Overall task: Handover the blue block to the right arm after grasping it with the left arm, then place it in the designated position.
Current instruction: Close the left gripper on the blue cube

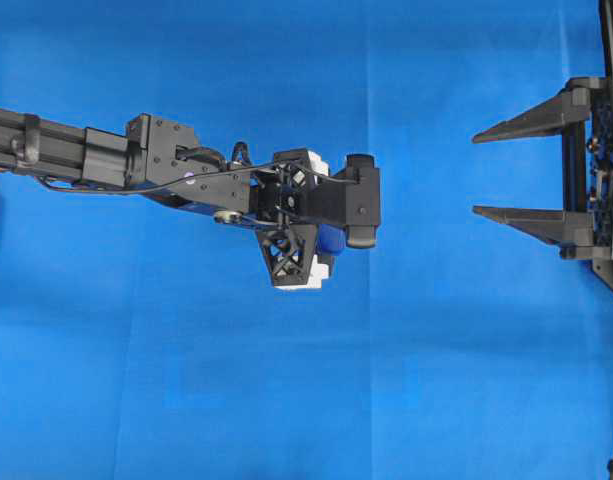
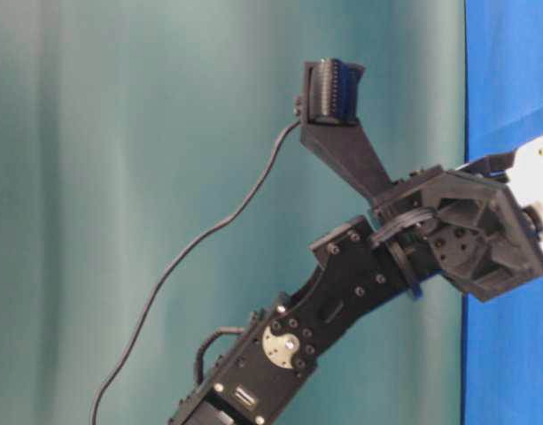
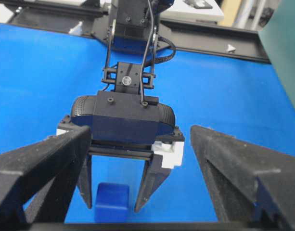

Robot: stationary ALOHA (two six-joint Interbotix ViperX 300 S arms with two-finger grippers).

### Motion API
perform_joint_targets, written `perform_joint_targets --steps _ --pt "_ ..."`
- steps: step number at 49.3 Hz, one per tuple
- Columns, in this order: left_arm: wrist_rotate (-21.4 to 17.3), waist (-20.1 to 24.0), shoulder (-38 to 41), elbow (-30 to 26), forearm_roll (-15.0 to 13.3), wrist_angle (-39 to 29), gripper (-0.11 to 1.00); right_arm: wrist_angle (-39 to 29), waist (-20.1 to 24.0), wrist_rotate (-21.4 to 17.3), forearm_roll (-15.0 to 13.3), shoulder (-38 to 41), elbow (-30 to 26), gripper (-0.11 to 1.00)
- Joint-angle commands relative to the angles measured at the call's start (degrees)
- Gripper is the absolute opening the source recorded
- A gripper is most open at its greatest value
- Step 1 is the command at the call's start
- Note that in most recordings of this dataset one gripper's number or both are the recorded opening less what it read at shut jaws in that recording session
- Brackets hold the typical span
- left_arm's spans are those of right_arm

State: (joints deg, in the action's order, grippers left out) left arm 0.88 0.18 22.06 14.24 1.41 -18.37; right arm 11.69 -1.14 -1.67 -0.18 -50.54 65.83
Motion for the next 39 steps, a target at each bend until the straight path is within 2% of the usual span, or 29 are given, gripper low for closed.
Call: perform_joint_targets --steps 1,27,31,37,39 --pt "0.09 0.26 -1.05 -0.09 0.00 1.23 0.92 0.26 -0.09 0.09 0.00 0.44 -1.23 0.97" --pt "0.09 -0.09 -0.62 0.00 -0.09 2.29 0.89 0.35 0.00 0.09 0.00 0.53 -1.23 0.97" --pt "0.09 -0.26 -0.53 -0.09 -0.18 1.85 0.79 0.35 -0.09 0.09 0.00 0.53 -1.23 0.97" --pt "0.09 -0.35 -0.53 -0.26 -0.09 0.97 0.48 0.35 0.00 0.09 0.00 0.53 -1.23 0.97" --pt "0.09 -0.35 -0.53 -0.35 -0.09 0.70 0.48 0.35 0.00 0.09 0.00 0.53 -1.23 0.97"
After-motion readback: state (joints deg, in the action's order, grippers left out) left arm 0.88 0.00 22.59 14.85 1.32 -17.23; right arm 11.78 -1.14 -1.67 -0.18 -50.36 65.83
